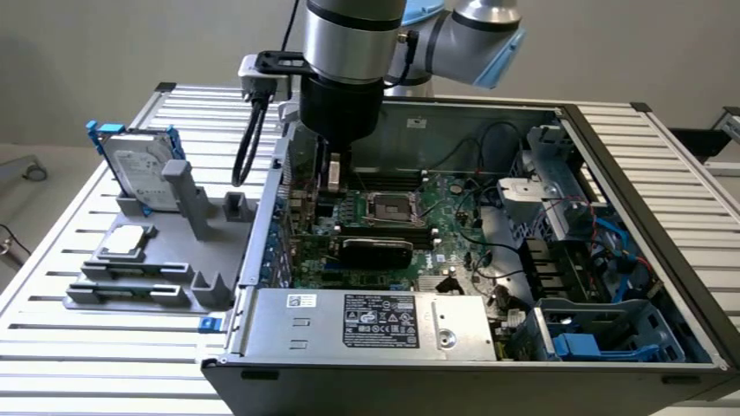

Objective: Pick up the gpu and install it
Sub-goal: 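Press down on the gpu until it lock into place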

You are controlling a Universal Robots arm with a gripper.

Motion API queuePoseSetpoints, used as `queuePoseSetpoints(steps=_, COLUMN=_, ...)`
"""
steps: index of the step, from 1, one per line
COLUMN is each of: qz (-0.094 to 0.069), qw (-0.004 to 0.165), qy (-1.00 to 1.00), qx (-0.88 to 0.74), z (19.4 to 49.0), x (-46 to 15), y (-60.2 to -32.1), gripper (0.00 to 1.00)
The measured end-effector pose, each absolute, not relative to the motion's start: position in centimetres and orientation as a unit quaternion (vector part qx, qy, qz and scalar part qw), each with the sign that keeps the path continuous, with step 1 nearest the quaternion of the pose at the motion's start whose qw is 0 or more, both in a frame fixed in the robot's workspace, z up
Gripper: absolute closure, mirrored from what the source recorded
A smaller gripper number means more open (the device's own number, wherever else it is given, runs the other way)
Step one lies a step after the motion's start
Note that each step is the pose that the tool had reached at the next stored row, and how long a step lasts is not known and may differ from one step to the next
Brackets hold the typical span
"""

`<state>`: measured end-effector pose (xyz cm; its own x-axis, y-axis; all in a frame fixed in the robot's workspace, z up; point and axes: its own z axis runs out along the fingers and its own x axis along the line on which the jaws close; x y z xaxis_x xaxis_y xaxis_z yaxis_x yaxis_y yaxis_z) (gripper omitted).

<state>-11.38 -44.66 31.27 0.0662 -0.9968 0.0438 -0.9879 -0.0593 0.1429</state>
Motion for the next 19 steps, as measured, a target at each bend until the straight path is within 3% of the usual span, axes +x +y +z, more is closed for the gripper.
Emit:
queuePoseSetpoints(steps=7, qz=-0.037, qw=0.063, qy=-0.683, qx=0.727, z=31.2, x=-12.0, y=-44.1, gripper=0.89)
queuePoseSetpoints(steps=19, qz=-0.055, qw=0.080, qy=-0.681, qx=0.726, z=30.8, x=-14.6, y=-44.1, gripper=0.89)
